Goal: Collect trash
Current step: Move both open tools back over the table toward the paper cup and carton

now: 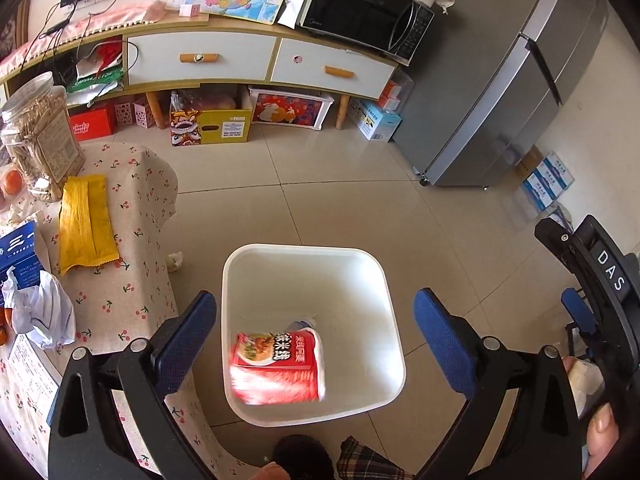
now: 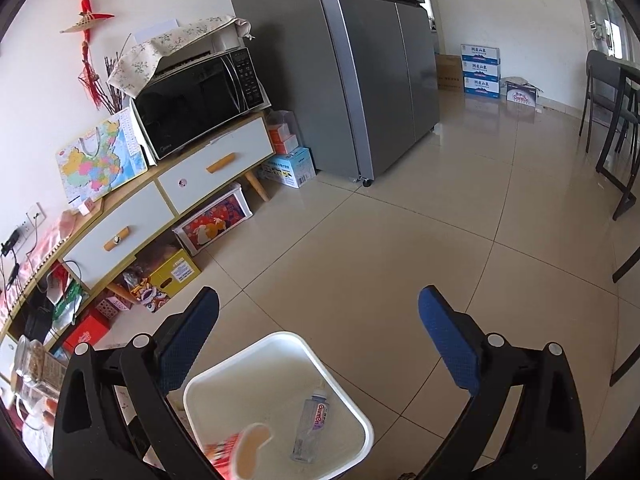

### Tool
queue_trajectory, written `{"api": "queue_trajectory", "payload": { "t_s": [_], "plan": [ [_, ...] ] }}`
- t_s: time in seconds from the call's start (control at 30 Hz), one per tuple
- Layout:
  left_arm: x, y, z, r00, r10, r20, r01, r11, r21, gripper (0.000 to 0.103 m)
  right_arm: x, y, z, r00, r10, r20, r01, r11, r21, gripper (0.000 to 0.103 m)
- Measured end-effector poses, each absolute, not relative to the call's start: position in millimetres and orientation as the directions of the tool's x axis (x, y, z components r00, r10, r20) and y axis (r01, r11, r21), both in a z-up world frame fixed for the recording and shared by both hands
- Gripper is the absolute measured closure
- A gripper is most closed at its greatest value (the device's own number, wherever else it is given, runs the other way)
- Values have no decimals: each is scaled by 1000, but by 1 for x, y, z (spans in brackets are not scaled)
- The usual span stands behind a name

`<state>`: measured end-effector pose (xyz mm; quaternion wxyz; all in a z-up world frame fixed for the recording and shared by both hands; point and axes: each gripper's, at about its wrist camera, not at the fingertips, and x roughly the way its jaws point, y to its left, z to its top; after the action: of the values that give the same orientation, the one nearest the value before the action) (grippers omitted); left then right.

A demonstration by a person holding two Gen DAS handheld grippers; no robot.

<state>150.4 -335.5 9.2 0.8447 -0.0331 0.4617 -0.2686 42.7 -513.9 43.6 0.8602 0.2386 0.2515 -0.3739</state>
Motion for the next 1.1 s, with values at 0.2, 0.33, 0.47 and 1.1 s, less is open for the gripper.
{"api": "queue_trajectory", "payload": {
  "t_s": [0.2, 0.33, 0.47, 1.1],
  "plan": [
    [144, -327, 10, 478, -428, -767, 407, 882, -238, 7, 45, -507, 44, 604, -514, -610, 748, 629, 211, 7],
    [142, -316, 13, 529, -376, -760, 381, 906, -183, 7, 49, -496, 46, 614, -511, -602, 732, 654, 191, 7],
    [139, -303, 20, 587, -322, -743, 353, 927, -123, 7, 55, -481, 47, 630, -502, -593, 705, 689, 166, 7],
    [139, -202, 29, 700, -88, -708, 111, 994, -14, 7, 87, -383, 48, 723, -396, -566, 516, 855, 60, 7]
  ]
}}
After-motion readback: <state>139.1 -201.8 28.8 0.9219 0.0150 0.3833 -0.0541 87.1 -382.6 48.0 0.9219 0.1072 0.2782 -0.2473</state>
